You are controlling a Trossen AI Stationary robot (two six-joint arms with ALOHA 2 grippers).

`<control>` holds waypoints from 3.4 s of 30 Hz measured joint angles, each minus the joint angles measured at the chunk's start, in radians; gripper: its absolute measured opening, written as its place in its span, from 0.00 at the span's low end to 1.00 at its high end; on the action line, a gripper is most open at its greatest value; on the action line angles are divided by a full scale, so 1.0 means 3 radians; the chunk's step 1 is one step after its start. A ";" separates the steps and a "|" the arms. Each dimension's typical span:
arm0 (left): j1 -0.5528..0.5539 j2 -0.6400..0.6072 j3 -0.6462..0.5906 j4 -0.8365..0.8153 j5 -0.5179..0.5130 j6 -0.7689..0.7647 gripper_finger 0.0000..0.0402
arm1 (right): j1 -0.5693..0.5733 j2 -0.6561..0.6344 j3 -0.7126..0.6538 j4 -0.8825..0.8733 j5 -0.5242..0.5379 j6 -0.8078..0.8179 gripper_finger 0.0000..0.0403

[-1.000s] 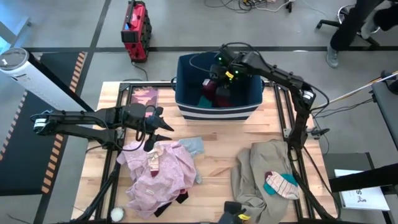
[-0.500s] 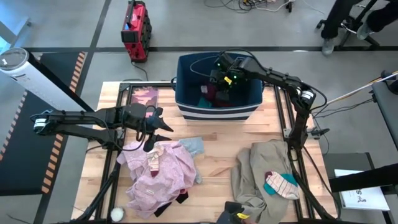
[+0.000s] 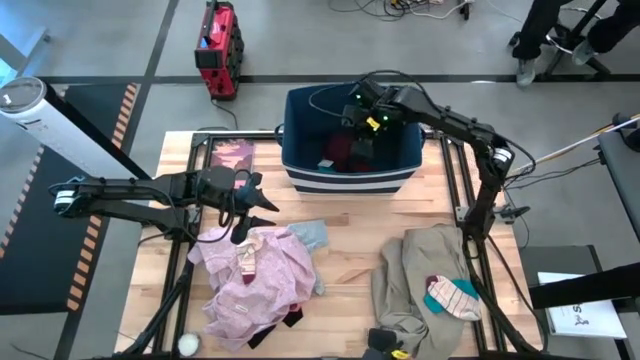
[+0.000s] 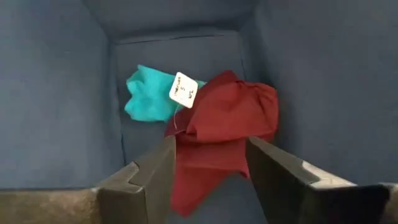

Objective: Sort clothes
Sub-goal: Put the light pink striped sock into the blue bin

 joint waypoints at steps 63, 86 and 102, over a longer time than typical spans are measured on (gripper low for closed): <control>-0.0097 -0.0001 0.0001 0.0238 0.0240 -0.0009 0.44 | 0.1561 -0.3124 -0.3262 0.2619 0.0037 0.0727 0.47; -0.0361 0.0000 0.0003 -0.0420 -0.0176 -0.0411 0.54 | 0.2781 -0.3217 -0.3617 0.2674 0.0687 0.1155 0.56; -0.0364 0.0113 0.0003 -0.1336 -0.0299 -0.1357 0.55 | 0.3134 -0.3212 -0.3664 0.2687 0.1061 0.1310 0.56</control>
